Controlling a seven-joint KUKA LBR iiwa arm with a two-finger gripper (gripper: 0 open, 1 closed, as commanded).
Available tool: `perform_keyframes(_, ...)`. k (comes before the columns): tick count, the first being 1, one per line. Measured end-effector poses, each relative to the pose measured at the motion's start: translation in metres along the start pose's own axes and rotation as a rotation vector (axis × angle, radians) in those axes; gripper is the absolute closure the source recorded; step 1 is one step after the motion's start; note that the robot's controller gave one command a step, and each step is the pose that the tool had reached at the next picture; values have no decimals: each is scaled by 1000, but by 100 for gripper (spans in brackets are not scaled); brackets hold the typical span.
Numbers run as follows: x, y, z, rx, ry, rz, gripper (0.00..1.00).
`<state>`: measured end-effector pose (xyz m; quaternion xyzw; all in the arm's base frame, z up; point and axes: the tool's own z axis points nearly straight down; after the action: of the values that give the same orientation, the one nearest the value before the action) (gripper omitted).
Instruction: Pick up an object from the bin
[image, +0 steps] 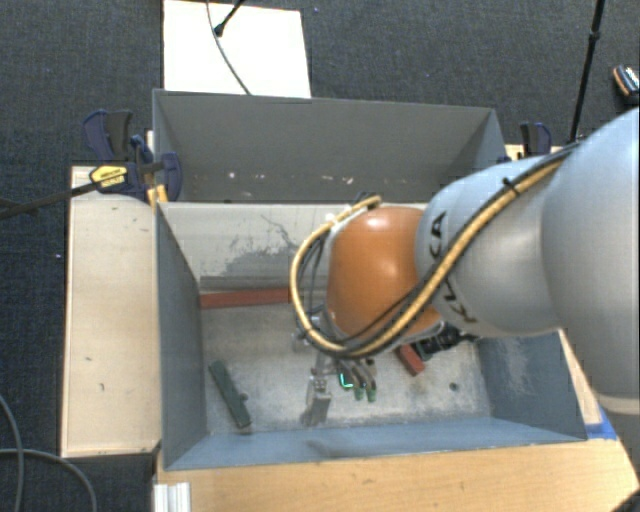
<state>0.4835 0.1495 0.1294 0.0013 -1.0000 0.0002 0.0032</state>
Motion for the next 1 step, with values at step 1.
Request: perform_keyframes(1, -64, -67, 38, 2, -10, -240, 0)
